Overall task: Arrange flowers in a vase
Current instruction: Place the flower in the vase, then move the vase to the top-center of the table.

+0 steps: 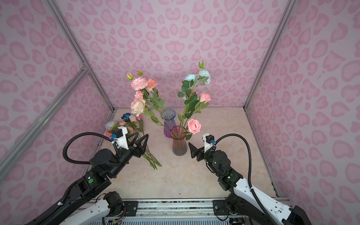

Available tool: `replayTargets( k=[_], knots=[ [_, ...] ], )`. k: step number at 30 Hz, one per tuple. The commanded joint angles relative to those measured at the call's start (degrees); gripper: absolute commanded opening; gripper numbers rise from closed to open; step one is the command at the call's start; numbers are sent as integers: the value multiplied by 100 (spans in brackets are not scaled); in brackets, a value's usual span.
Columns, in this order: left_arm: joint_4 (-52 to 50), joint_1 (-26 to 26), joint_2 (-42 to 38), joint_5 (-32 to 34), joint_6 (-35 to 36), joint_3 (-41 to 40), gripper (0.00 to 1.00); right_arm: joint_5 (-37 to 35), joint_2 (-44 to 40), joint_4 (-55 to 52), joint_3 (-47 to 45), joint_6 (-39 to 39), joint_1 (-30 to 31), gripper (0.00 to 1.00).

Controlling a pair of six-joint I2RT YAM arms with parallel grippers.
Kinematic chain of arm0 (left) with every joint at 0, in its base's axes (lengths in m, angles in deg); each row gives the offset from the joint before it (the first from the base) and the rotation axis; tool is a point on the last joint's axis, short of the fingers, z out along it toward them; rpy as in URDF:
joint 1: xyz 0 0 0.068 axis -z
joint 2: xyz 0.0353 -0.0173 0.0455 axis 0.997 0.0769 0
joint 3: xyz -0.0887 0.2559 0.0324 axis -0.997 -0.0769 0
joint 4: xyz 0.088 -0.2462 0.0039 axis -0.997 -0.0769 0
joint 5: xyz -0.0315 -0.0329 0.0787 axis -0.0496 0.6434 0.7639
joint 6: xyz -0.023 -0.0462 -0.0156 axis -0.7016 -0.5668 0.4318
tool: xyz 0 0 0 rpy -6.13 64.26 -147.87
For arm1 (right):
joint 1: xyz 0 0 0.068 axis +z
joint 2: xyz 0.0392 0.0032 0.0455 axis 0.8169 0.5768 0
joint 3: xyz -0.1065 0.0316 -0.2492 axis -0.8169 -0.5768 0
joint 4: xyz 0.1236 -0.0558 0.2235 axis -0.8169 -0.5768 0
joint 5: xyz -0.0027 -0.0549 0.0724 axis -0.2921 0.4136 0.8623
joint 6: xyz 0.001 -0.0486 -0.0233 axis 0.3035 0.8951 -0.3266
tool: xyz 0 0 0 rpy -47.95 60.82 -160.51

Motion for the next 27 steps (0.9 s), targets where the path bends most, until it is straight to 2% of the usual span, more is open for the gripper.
replayTargets(
  k=[1,4,5,7,10,13,16,19,24,27],
  knots=[
    [106,-6,138,83,-739,-496,68,62,180,-184,-61,-471,-12,92],
    [223,-28,830,-147,-738,-668,69,252,375,-667,217,-745,-191,90],
    [292,-61,1120,-287,-631,-689,74,354,436,-848,304,-716,-239,89],
    [359,-182,1612,-619,-653,-629,74,468,498,-1012,357,-664,-288,89],
    [906,-465,2109,-1399,-930,-710,74,851,680,-1011,306,-815,-559,86],
    [1047,-615,2637,-1921,-716,-515,77,956,785,-961,205,-943,-641,85],
    [1289,-795,3396,-2912,-556,-258,71,939,804,-872,101,-1015,-703,85],
    [1546,-779,3921,-3211,-502,-307,69,927,690,-1011,103,-1012,-805,85],
    [1984,-560,4301,-3432,-491,-386,69,1059,380,-1094,-78,-1239,-1204,86],
    [2139,-454,4474,-3228,-498,-302,69,1258,292,-1058,-165,-1356,-1405,86]
  ],
)
